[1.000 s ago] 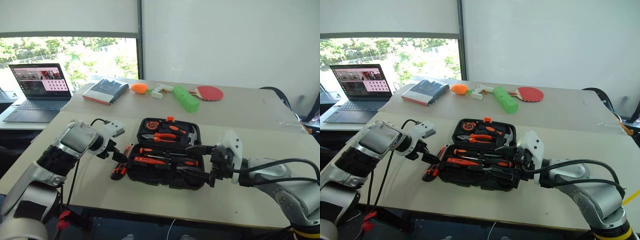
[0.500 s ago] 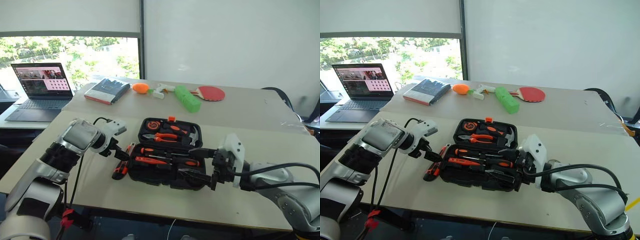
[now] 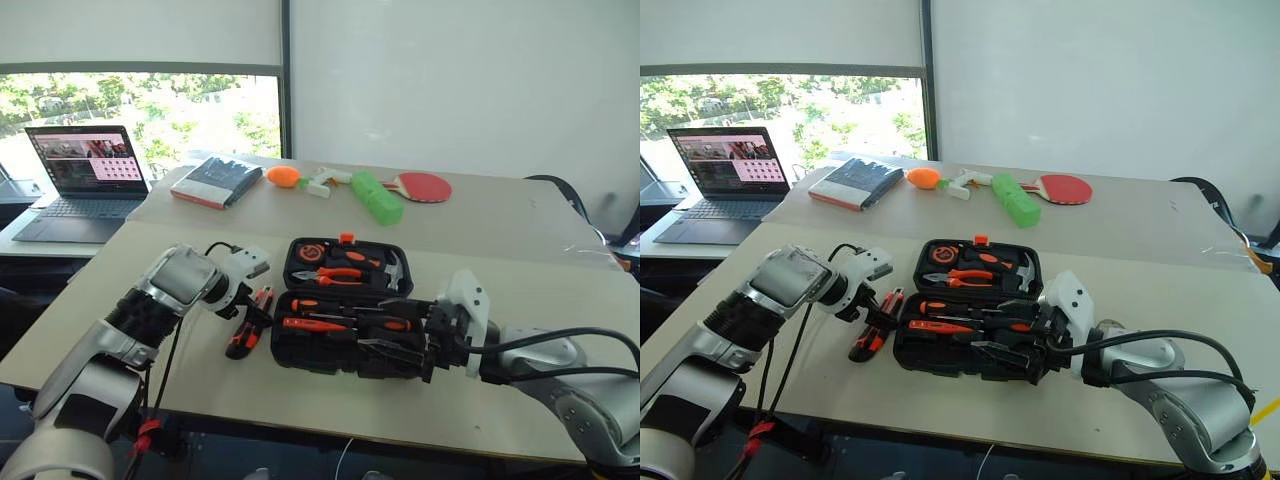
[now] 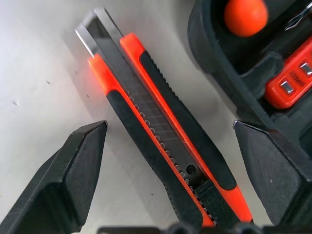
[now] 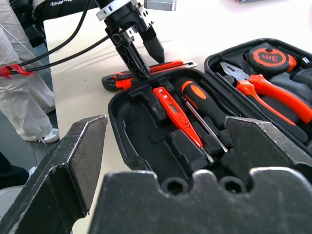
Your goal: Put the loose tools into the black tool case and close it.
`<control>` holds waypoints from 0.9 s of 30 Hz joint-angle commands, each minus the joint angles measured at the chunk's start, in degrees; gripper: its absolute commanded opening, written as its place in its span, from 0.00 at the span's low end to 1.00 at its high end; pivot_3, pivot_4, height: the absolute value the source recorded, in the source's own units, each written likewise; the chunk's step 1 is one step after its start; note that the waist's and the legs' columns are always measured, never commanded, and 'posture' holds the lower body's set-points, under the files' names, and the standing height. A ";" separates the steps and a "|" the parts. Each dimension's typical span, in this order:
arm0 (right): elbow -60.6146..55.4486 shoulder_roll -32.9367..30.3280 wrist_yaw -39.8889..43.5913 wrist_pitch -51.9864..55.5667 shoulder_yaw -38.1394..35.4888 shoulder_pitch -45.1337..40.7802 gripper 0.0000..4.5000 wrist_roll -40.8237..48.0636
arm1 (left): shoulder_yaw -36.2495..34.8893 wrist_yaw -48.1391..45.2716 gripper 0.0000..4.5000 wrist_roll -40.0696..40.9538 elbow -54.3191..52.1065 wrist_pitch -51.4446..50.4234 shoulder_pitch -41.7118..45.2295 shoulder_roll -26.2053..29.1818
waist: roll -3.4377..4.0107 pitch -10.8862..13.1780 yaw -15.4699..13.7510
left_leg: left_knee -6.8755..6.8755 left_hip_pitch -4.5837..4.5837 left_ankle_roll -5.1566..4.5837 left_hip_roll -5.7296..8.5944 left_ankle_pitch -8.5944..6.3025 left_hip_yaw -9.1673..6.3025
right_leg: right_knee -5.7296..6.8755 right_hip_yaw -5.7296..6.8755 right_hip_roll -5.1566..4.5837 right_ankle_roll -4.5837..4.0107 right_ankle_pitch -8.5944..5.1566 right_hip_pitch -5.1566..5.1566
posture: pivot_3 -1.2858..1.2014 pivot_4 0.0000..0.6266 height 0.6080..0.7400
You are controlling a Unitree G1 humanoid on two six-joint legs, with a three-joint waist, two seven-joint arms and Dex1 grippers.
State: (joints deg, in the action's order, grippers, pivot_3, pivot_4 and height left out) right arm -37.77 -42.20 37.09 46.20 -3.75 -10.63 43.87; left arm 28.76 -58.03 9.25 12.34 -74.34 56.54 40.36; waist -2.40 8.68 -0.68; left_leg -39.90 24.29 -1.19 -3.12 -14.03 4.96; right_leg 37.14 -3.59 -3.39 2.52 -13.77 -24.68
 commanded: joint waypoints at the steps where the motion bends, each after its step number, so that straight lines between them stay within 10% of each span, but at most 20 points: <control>1: -2.10 -0.13 0.01 -1.70 -0.99 -0.52 1.00 -0.42 | 0.76 0.71 0.99 0.62 2.50 -2.45 1.34 -1.55 | 0.00 0.00 0.03 | 0.00 -0.01 0.00 0.01 0.00 0.00 | 0.01 -0.01 0.00 0.00 0.00 0.01 | 0.52 0.24 0.97; 23: -3.39 2.57 -1.82 -2.50 1.12 -1.65 1.00 -1.99 | 8.70 -1.32 0.99 -0.54 8.02 -3.36 4.11 -0.77 | 0.10 -0.07 1.41 | 0.10 -0.53 -0.01 0.10 0.00 -0.11 | 0.06 -0.16 0.04 0.01 -0.07 0.42 | 0.52 0.24 0.97; 27: -4.07 2.69 -1.54 -2.26 1.03 -1.26 1.00 -2.06 | 8.80 -1.87 0.73 0.32 7.97 -3.89 4.47 -1.26 | 0.12 -0.08 1.39 | 0.11 -0.52 -0.01 0.11 -0.01 -0.12 | 0.05 -0.17 0.03 0.02 -0.07 0.42 | 0.52 0.24 0.97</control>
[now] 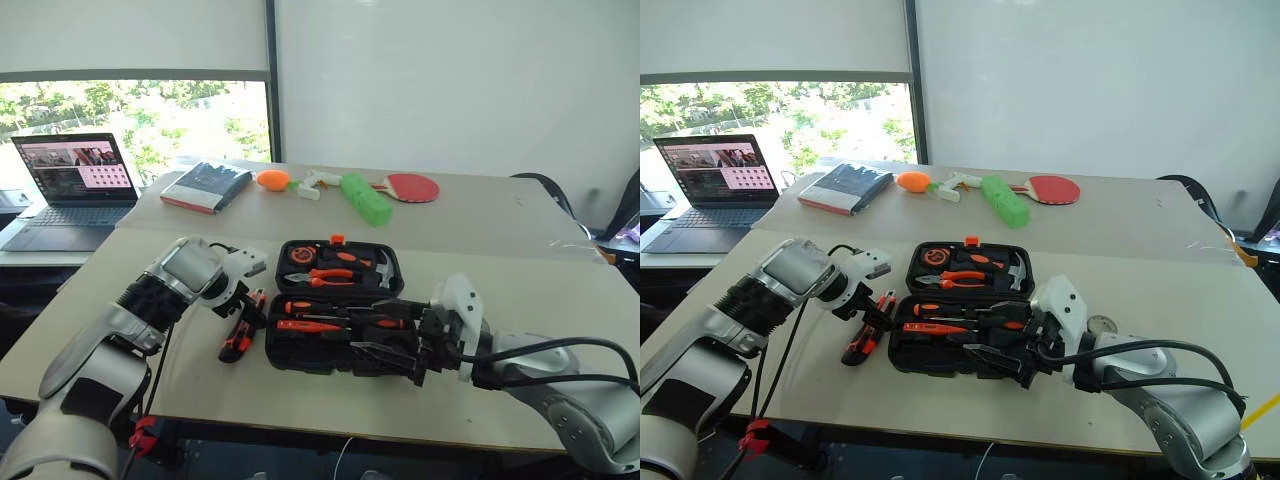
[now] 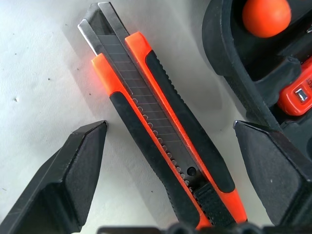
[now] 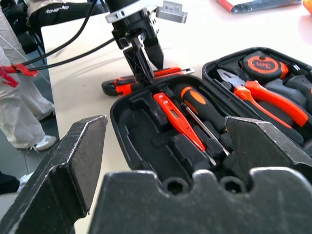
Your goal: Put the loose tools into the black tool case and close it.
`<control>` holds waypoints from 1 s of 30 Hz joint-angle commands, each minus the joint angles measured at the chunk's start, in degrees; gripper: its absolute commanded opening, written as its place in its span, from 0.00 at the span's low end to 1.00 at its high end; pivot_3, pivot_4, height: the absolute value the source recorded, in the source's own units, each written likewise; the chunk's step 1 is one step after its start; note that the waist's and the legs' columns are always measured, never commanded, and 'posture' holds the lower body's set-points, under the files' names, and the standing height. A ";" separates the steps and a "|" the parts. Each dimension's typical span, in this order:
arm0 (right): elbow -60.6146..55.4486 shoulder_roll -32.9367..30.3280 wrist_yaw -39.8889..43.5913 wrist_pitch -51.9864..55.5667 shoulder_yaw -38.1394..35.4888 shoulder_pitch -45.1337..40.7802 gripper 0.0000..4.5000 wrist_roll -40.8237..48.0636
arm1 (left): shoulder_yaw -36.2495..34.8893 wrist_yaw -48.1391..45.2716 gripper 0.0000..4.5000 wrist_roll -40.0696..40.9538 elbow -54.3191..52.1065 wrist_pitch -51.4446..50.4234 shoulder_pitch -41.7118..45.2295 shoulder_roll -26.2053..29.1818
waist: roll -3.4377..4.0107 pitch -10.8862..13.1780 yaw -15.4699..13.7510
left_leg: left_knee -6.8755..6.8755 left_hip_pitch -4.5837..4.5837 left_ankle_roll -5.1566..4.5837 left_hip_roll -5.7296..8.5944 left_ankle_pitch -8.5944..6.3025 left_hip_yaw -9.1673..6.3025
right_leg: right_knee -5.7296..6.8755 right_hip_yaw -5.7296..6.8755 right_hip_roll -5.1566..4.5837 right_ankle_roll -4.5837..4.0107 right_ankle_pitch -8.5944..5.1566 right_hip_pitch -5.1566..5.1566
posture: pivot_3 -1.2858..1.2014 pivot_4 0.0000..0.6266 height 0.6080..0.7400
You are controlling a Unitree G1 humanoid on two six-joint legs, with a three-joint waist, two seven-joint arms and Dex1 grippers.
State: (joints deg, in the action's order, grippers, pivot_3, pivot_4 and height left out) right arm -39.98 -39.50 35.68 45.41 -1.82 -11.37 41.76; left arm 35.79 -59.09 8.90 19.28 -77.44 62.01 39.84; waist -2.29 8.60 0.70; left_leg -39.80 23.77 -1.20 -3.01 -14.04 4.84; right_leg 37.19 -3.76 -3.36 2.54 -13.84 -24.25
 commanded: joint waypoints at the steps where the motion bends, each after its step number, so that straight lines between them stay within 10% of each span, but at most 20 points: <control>1: -1.83 -0.13 0.01 -1.48 -1.03 -0.49 1.00 0.07 | 1.80 -0.77 0.67 0.67 1.09 -0.75 -1.00 -0.77 | 0.00 0.00 0.00 | 0.00 0.01 0.00 0.01 0.00 0.00 | 0.00 -0.01 -0.01 0.02 -0.01 -0.01 | 0.52 0.24 0.97; 6: -1.16 -0.63 0.28 -1.09 -1.93 -1.43 1.00 0.40 | 1.78 -1.09 0.33 -0.30 2.88 1.66 -1.83 1.03 | 0.00 0.00 0.01 | 0.03 0.03 -0.07 0.04 -0.05 -0.01 | -0.05 -0.03 -0.03 0.06 -0.05 -0.01 | 0.52 0.24 0.97; 22: -2.19 -4.34 2.74 -0.33 -4.57 0.78 1.00 1.90 | -2.25 -16.28 0.33 -7.89 13.58 41.32 5.74 6.90 | -0.15 0.09 -0.55 | 0.00 0.35 -0.07 0.03 -0.05 0.01 | -0.09 -0.01 -0.03 0.03 -0.05 -0.27 | 0.52 0.24 0.97; 30: -3.78 -5.66 2.10 -0.14 -6.19 3.91 1.00 2.96 | -2.91 -30.72 0.33 -7.30 9.08 49.20 14.10 -1.26 | -0.20 0.12 -2.14 | -0.31 1.25 -0.16 0.14 -0.09 -0.02 | -0.17 0.00 -0.08 0.22 -0.06 -0.81 | 0.52 0.24 0.97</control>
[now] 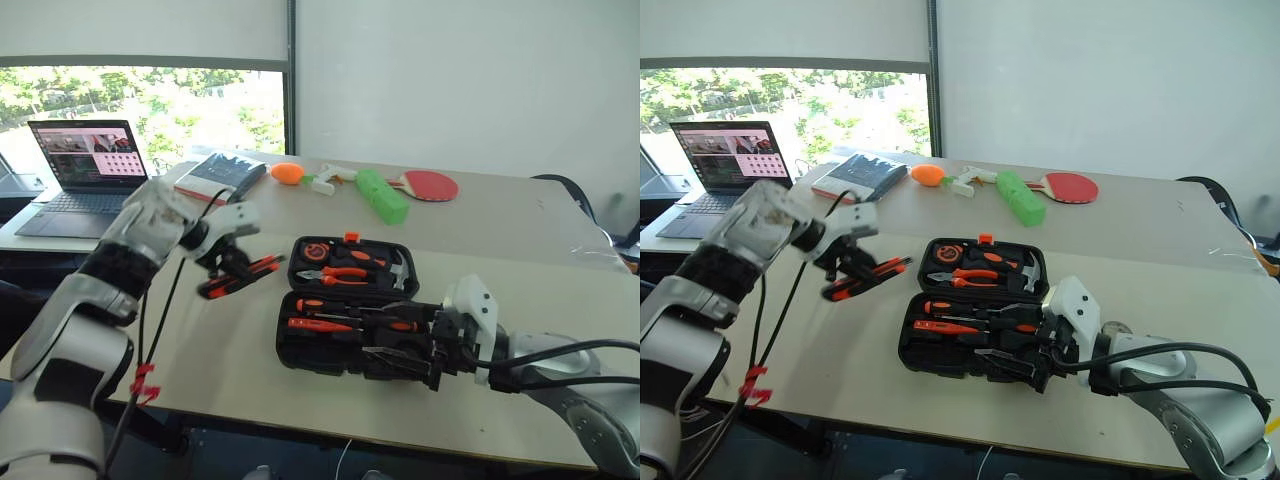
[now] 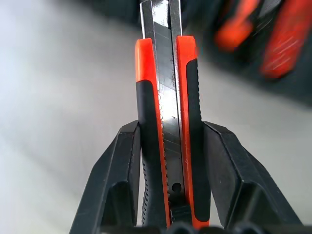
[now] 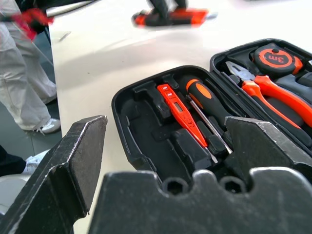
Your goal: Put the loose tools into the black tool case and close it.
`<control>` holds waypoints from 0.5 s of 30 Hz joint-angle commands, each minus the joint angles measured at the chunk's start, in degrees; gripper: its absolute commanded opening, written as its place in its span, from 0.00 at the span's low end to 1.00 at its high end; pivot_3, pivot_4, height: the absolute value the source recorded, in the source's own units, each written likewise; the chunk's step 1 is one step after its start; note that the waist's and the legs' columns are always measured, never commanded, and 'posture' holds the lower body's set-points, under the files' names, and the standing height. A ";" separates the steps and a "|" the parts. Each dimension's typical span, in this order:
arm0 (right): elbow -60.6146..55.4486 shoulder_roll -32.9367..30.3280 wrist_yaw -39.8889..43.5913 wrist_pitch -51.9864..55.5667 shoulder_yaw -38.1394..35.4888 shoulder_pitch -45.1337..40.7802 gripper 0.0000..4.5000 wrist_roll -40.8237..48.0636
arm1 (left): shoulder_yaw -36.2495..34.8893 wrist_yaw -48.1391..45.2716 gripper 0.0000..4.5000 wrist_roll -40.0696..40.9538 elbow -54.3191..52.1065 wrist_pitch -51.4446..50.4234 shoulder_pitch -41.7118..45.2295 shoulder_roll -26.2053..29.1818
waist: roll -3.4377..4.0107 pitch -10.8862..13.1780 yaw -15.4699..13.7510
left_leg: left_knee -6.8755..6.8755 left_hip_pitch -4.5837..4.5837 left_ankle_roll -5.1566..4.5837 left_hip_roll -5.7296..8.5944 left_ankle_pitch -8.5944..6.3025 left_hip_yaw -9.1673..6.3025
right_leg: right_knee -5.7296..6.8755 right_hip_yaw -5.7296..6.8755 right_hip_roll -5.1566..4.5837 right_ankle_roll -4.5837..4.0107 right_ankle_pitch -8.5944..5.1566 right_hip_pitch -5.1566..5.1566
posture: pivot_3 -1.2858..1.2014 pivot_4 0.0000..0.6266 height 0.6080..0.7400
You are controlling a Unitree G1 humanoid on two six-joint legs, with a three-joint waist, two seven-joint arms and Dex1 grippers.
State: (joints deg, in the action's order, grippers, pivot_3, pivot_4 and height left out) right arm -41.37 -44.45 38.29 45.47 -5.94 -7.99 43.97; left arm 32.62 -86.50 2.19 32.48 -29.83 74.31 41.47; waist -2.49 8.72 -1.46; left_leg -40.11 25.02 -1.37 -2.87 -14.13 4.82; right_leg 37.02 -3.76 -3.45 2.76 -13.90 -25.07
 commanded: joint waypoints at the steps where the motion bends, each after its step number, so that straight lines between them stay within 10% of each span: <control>1: -2.84 -0.94 -0.60 -0.25 -2.03 1.21 1.00 0.51 | 0.86 -4.14 0.33 -0.88 -5.62 2.02 1.64 -4.26 | 0.01 -0.01 0.14 | 0.00 0.00 -0.01 0.01 -0.01 0.00 | -0.01 -0.03 0.00 0.01 0.00 0.01 | 0.52 0.24 0.97; 15: -8.41 -3.72 -1.86 -1.11 -9.78 15.13 1.00 -0.98 | 10.62 -4.71 0.33 -5.45 -26.85 -12.01 -8.25 -12.50 | 0.07 -0.03 1.79 | -0.01 -0.17 -0.02 0.02 0.00 -0.15 | 0.17 -0.19 0.08 0.02 0.00 0.04 | 0.52 0.24 0.97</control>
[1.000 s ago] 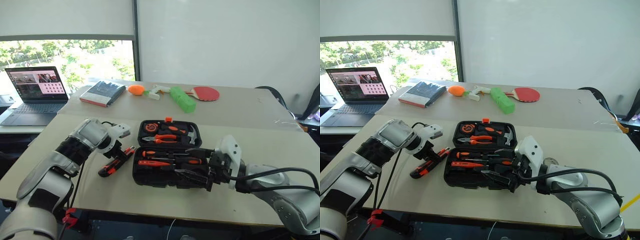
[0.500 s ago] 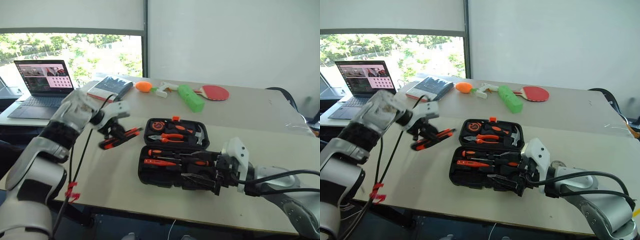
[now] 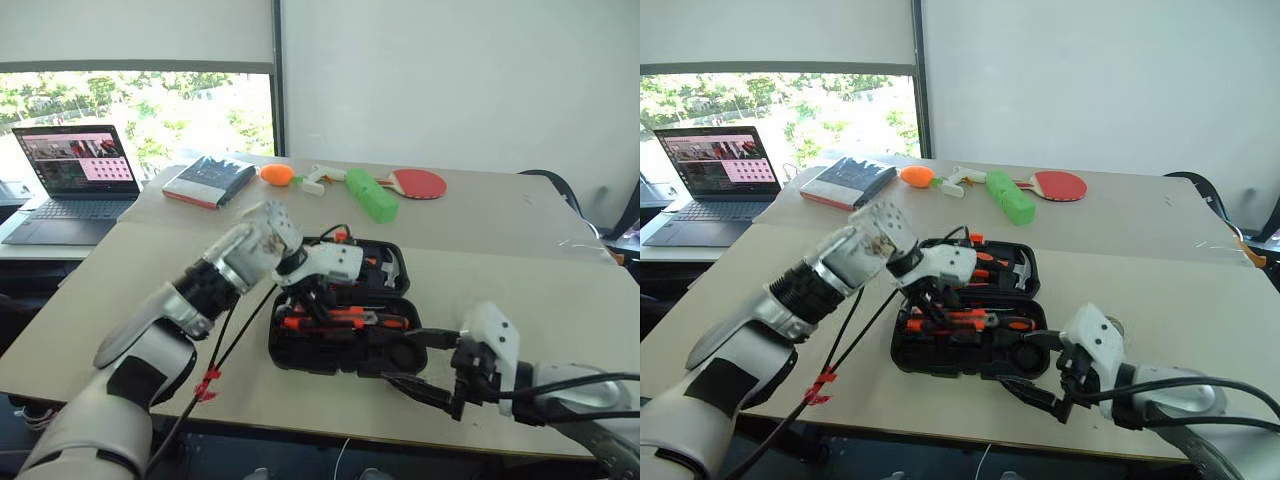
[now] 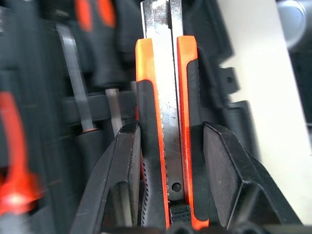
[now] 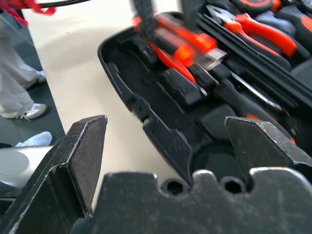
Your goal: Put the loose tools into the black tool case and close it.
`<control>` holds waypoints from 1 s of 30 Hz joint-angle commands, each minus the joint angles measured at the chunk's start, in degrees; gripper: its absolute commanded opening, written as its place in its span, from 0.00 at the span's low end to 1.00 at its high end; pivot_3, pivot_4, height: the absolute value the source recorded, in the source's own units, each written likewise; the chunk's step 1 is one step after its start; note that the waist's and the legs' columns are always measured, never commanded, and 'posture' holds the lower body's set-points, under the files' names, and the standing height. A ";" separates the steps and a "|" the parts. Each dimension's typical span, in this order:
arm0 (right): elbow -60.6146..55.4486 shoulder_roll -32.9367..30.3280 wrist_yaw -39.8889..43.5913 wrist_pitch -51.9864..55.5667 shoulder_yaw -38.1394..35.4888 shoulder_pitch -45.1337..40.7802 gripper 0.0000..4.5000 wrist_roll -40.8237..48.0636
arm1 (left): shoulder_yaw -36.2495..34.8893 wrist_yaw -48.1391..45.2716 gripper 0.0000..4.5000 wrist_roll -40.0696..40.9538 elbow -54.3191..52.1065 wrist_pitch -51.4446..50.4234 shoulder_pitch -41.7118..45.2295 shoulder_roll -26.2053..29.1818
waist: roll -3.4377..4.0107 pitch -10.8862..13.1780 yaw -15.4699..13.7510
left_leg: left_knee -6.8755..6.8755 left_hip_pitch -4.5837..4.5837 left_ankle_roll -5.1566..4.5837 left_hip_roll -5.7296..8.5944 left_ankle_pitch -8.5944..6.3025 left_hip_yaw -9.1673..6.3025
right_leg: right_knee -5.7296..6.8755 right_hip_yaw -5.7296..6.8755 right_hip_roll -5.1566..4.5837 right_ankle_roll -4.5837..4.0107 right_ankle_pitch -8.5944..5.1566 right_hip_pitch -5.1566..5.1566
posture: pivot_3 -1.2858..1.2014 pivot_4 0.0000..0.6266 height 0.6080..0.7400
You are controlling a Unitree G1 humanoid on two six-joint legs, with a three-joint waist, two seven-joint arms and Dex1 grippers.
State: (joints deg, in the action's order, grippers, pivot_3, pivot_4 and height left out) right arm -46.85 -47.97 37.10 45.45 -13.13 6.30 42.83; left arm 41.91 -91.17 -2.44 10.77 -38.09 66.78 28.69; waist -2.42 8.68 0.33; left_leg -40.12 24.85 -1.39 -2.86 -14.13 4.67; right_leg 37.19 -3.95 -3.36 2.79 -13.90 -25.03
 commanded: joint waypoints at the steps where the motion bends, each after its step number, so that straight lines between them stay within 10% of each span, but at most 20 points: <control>1: -3.24 -0.01 -1.04 -0.98 -2.77 1.17 1.00 0.34 | 2.08 -0.01 0.33 -1.09 -6.39 -4.85 -1.38 0.54 | 0.00 0.00 -0.01 | -0.01 0.00 0.00 0.00 0.00 -0.02 | 0.01 0.00 0.00 0.00 0.00 0.01 | 0.52 0.24 0.97; 30: -2.29 1.89 -5.17 -1.15 -0.12 -1.70 1.00 1.74 | 7.20 10.23 0.33 -2.90 -2.54 -17.76 -3.50 -5.15 | 0.12 -0.12 -0.86 | -0.05 -0.72 -0.06 0.07 -0.01 -0.46 | -0.12 -0.04 -0.01 0.07 -0.07 0.87 | 0.52 0.24 0.97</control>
State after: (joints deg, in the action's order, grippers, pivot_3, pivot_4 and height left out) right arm -48.73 -46.40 32.02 45.46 -13.05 5.33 44.58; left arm 46.46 -82.26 -4.16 7.96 -56.89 64.81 22.81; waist -2.29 8.57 -0.52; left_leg -40.16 24.12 -1.45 -2.78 -14.14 4.20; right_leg 37.08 -3.98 -3.37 2.85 -13.97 -24.15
